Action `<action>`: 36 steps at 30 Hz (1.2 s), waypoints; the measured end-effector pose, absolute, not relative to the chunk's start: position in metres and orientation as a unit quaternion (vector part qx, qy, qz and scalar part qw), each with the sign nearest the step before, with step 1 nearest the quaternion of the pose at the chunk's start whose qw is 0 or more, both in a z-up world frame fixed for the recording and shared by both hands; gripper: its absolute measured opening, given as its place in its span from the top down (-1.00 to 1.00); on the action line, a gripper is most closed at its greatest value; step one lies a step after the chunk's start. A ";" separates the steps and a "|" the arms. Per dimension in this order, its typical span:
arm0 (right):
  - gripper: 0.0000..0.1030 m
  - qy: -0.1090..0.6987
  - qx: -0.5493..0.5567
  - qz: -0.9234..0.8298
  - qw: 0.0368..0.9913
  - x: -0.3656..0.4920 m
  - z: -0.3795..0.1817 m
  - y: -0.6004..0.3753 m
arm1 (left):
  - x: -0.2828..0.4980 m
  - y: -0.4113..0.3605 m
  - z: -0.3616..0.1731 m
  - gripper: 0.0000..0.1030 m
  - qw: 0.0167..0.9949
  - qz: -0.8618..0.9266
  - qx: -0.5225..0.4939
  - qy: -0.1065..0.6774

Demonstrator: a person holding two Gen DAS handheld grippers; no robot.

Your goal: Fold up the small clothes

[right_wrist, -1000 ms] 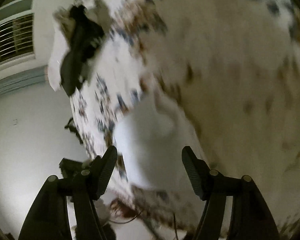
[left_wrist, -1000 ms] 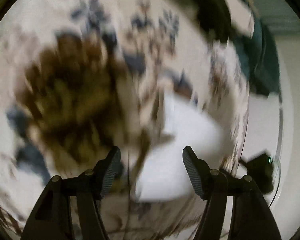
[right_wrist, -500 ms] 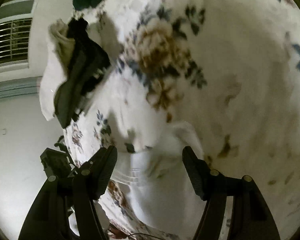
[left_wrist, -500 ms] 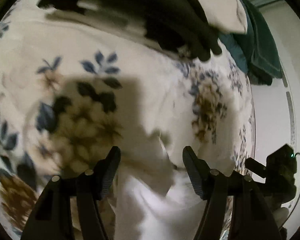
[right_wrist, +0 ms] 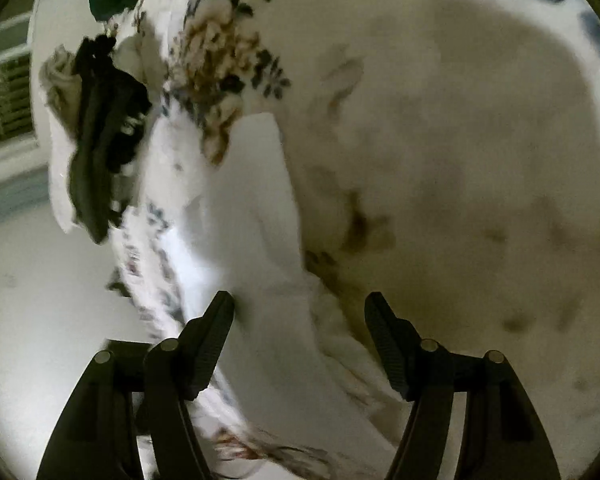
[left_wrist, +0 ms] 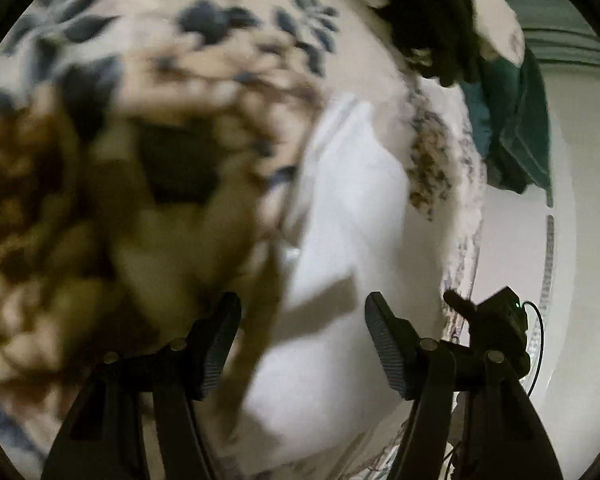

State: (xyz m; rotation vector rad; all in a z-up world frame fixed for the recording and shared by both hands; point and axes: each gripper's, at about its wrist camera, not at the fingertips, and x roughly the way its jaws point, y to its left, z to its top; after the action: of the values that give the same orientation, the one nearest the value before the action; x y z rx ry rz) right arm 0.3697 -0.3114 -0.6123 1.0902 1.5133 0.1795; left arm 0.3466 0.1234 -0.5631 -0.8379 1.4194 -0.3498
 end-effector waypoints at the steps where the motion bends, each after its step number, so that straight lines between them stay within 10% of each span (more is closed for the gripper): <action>1: 0.38 0.633 0.490 0.083 0.593 0.371 -0.613 -0.313 | 0.349 0.117 -0.558 0.39 0.683 -0.164 -0.359 0.614; 2: 0.87 0.622 0.498 0.082 0.598 0.373 -0.611 -0.314 | 0.351 0.113 -0.552 0.76 0.694 -0.167 -0.345 0.610; 9: 0.79 0.633 0.434 0.050 0.640 0.377 -0.588 -0.322 | 0.353 0.141 -0.544 0.81 0.700 -0.171 -0.329 0.611; 10: 0.40 0.642 0.438 0.060 0.627 0.377 -0.590 -0.324 | 0.349 0.148 -0.547 0.52 0.691 -0.172 -0.341 0.614; 11: -0.42 0.649 0.446 0.074 0.612 0.373 -0.591 -0.329 | 0.345 0.154 -0.550 0.29 0.683 -0.174 -0.355 0.615; 13: -0.92 0.646 0.458 0.099 0.603 0.366 -0.594 -0.333 | 0.331 0.163 -0.560 -0.23 0.666 -0.191 -0.396 0.603; 21: -0.92 0.676 0.474 0.209 0.524 0.332 -0.648 -0.299 | 0.319 0.107 -0.588 -0.18 0.629 -0.246 -0.401 0.620; 22: -0.89 0.670 0.476 0.219 0.526 0.332 -0.647 -0.294 | 0.319 0.104 -0.585 -0.11 0.633 -0.243 -0.398 0.618; 24: -0.11 0.667 0.474 0.228 0.527 0.333 -0.646 -0.284 | 0.318 0.099 -0.577 0.61 0.640 -0.238 -0.387 0.620; 25: 0.26 0.671 0.470 0.228 0.527 0.333 -0.647 -0.278 | 0.316 0.100 -0.571 0.67 0.645 -0.228 -0.381 0.622; 36: 0.55 0.657 0.458 0.201 0.563 0.345 -0.550 -0.258 | 0.333 0.129 -0.463 0.78 0.670 -0.225 -0.399 0.584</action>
State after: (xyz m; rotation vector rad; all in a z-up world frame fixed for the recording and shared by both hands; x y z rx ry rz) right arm 0.3452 -0.2584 -0.5498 1.0789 1.5473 0.4741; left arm 0.3334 0.1286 -0.4634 -0.8999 1.3159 -0.5073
